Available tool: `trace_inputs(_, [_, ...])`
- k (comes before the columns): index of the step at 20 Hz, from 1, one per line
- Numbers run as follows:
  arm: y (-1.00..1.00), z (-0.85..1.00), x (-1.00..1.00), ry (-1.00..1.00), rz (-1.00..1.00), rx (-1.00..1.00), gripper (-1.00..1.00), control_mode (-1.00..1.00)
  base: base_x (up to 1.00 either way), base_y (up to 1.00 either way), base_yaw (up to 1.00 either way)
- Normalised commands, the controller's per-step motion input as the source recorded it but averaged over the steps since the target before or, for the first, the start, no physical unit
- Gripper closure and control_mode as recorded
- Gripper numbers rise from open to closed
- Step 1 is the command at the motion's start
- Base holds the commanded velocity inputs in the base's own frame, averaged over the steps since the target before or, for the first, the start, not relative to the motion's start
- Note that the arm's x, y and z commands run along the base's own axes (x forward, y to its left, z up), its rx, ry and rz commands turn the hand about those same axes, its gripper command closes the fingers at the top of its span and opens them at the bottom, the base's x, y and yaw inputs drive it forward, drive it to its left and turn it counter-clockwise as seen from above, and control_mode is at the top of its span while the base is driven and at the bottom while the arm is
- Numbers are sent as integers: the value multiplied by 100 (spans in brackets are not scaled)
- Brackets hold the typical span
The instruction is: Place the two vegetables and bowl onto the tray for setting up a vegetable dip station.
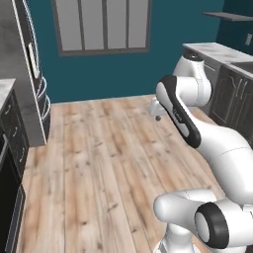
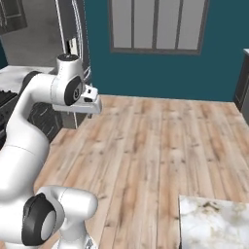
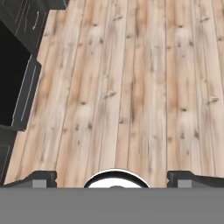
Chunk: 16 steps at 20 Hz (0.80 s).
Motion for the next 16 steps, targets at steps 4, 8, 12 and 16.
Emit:
trace_inputs(4, [0,0,0,0,0,0,-100,100,40,1,-18])
trace_inputs(8, [0,0,0,0,0,0,-100,100,37,3,-25])
trace_inputs(12, [0,0,0,0,0,0,-100,100,37,5,-26])
trace_inputs(16, [0,0,0,0,0,0,-100,100,38,8,-27])
